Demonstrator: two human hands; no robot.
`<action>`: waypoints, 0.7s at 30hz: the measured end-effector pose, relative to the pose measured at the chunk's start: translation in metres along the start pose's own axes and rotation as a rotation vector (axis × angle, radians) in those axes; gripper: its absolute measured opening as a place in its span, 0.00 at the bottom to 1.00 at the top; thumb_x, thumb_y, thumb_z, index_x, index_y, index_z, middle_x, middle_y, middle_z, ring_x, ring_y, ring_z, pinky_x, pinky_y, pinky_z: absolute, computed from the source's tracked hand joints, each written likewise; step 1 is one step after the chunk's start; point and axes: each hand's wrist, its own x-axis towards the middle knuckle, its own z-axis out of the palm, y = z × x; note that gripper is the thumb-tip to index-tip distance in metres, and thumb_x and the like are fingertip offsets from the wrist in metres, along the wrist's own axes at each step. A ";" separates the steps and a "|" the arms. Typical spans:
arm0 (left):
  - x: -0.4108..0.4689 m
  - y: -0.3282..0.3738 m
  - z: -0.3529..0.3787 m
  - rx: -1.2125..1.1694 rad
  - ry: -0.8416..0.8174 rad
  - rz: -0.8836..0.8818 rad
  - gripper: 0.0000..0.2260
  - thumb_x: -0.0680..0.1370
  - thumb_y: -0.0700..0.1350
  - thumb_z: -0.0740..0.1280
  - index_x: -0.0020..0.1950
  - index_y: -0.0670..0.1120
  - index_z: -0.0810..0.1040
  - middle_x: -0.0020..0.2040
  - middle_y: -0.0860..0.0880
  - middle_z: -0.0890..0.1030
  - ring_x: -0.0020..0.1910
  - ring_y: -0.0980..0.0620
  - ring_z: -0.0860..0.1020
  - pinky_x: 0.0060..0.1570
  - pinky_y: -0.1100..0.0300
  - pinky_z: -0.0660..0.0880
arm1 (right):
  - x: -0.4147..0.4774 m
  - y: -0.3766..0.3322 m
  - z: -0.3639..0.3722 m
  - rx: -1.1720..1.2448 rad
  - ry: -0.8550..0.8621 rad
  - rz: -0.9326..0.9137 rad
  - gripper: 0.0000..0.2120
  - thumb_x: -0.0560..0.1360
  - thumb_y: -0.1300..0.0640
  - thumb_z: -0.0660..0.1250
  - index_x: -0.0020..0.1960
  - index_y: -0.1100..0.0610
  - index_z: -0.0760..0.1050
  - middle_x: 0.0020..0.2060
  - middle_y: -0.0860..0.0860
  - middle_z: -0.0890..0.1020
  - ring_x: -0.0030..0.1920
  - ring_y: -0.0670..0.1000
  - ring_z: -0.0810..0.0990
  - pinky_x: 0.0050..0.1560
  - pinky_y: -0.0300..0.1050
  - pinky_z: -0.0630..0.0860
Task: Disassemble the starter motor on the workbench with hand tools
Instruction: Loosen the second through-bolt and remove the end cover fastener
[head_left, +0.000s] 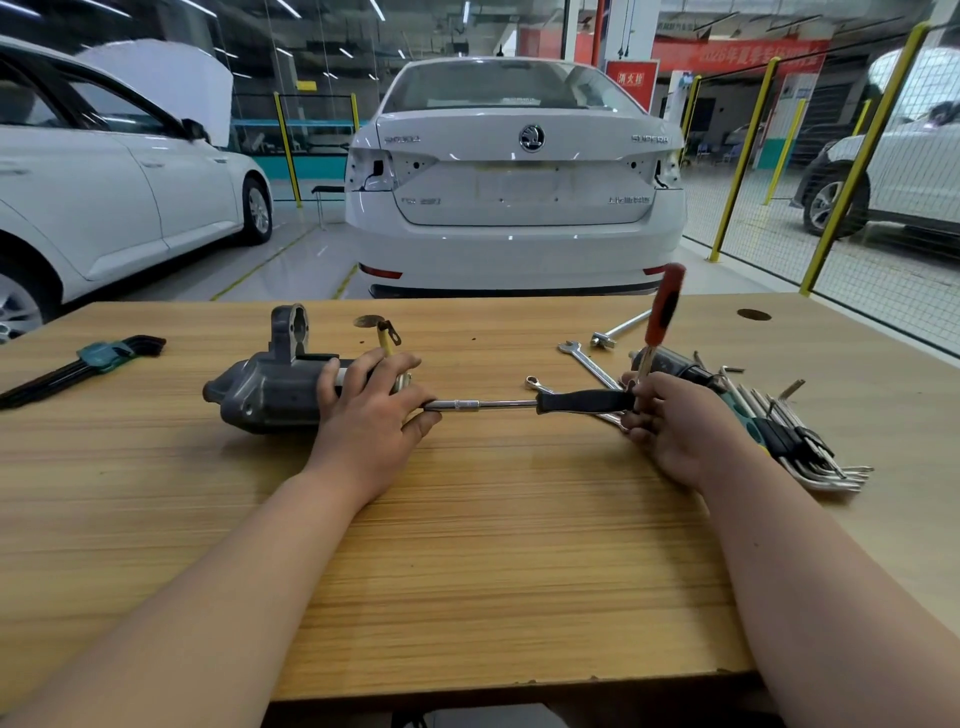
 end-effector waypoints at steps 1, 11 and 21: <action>0.000 0.000 0.000 -0.004 0.003 0.001 0.07 0.76 0.53 0.66 0.51 0.55 0.81 0.68 0.52 0.71 0.71 0.46 0.59 0.69 0.43 0.44 | 0.001 0.001 -0.001 0.004 0.010 -0.005 0.12 0.78 0.61 0.63 0.60 0.61 0.77 0.40 0.53 0.73 0.30 0.47 0.71 0.27 0.37 0.68; 0.000 0.002 -0.003 -0.002 -0.018 -0.013 0.08 0.77 0.54 0.65 0.54 0.56 0.79 0.69 0.54 0.69 0.73 0.49 0.56 0.70 0.44 0.42 | 0.002 0.004 0.000 -0.165 0.056 -0.058 0.11 0.78 0.51 0.69 0.55 0.57 0.78 0.41 0.52 0.75 0.27 0.45 0.72 0.23 0.37 0.70; 0.001 0.000 0.000 0.010 -0.032 -0.018 0.13 0.77 0.60 0.59 0.57 0.58 0.77 0.70 0.56 0.67 0.73 0.51 0.53 0.69 0.49 0.38 | 0.003 0.001 -0.001 -0.040 -0.033 -0.074 0.15 0.78 0.68 0.60 0.53 0.56 0.82 0.53 0.57 0.78 0.50 0.54 0.78 0.38 0.44 0.77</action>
